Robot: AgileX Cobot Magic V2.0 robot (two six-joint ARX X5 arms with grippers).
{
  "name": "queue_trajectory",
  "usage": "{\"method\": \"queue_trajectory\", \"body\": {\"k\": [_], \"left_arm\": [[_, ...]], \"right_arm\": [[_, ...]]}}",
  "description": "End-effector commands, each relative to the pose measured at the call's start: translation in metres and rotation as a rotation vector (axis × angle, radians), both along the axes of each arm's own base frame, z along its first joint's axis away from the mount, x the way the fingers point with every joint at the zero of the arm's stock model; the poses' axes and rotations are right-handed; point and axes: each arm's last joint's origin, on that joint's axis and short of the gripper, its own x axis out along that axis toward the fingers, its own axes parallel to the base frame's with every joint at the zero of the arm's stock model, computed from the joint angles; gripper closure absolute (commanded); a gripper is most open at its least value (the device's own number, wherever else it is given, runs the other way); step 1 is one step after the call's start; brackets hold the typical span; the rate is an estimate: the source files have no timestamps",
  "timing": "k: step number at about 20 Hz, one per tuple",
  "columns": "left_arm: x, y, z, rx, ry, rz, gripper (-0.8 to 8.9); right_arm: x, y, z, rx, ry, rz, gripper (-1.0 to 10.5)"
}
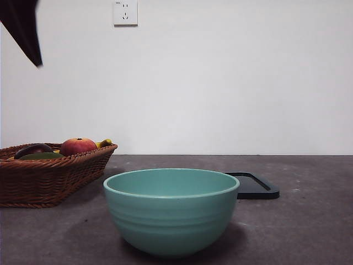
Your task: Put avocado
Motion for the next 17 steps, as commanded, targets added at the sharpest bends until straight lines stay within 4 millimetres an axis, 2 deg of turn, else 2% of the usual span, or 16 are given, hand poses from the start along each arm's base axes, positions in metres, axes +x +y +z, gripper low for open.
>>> {"method": "queue_trajectory", "body": {"k": [1, 5, 9, 17], "left_arm": [[0.025, -0.005, -0.009, 0.064, 0.016, -0.092, 1.91], [0.055, -0.011, -0.044, 0.106, 0.110, -0.151, 1.91], [0.075, -0.016, -0.072, 0.096, 0.173, -0.173, 1.93], [0.096, -0.021, -0.110, 0.073, 0.244, -0.190, 1.96]], "right_arm": [[0.000, 0.002, 0.006, 0.003, -0.025, 0.030, 3.6], [-0.001, 0.003, 0.006, 0.006, -0.025, 0.041, 3.6], [-0.001, 0.003, 0.006, 0.006, -0.025, 0.041, 3.6], [-0.001, 0.004, 0.006, 0.006, -0.026, 0.051, 3.6]]}}
